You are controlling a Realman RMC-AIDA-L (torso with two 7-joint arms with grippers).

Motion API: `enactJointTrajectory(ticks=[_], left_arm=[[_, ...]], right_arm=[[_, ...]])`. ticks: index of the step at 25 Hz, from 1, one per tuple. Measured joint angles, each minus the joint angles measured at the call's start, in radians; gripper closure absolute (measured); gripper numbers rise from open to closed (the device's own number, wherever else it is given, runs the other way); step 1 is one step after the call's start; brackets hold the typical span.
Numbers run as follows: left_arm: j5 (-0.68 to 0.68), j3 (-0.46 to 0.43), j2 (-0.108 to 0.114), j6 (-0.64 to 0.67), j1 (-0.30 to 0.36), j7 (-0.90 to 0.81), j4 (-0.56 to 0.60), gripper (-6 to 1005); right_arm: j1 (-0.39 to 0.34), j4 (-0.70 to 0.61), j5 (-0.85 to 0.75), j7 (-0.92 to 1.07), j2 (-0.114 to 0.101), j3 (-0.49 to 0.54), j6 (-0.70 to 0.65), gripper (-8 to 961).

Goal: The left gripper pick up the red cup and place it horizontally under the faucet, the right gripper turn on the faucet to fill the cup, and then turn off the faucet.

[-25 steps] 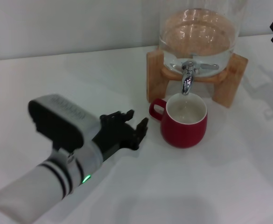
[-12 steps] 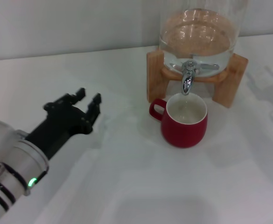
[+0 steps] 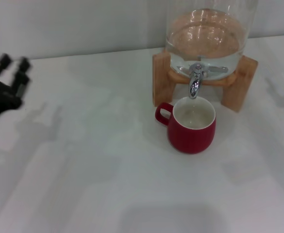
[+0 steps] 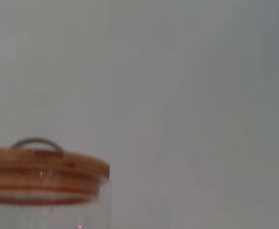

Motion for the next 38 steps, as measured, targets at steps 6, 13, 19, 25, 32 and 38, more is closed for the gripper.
enactJointTrajectory(ticks=[6,13,19,25,32,38], left_arm=[[-0.008,-0.13,-0.001,-0.083,0.001,0.07,0.017,588],[-0.079,-0.194,-0.002,-0.093,-0.012,0.114,0.028,539],[-0.134,-0.236,-0.001,-0.098,-0.015,0.137,0.032,466],[-0.148,-0.237,0.001,-0.106,-0.026,0.154,0.038,229],[-0.149,-0.238,0.001,-0.135,-0.032,0.165,0.061,109],[-0.148,-0.238,0.002,-0.159,-0.025,0.165,0.07,113]], right_arm=[[-0.03,-0.008,0.008,0.031,-0.002,-0.019,0.106,336],[-0.055,-0.026,0.004,0.06,-0.002,-0.197,0.207,336],[-0.065,-0.016,0.003,0.04,-0.004,-0.342,0.21,336],[-0.047,-0.019,0.002,0.023,-0.004,-0.39,0.173,336],[-0.012,-0.01,0.001,0.014,0.0,-0.428,0.099,337],[0.026,-0.009,0.001,0.012,0.002,-0.454,0.05,337]])
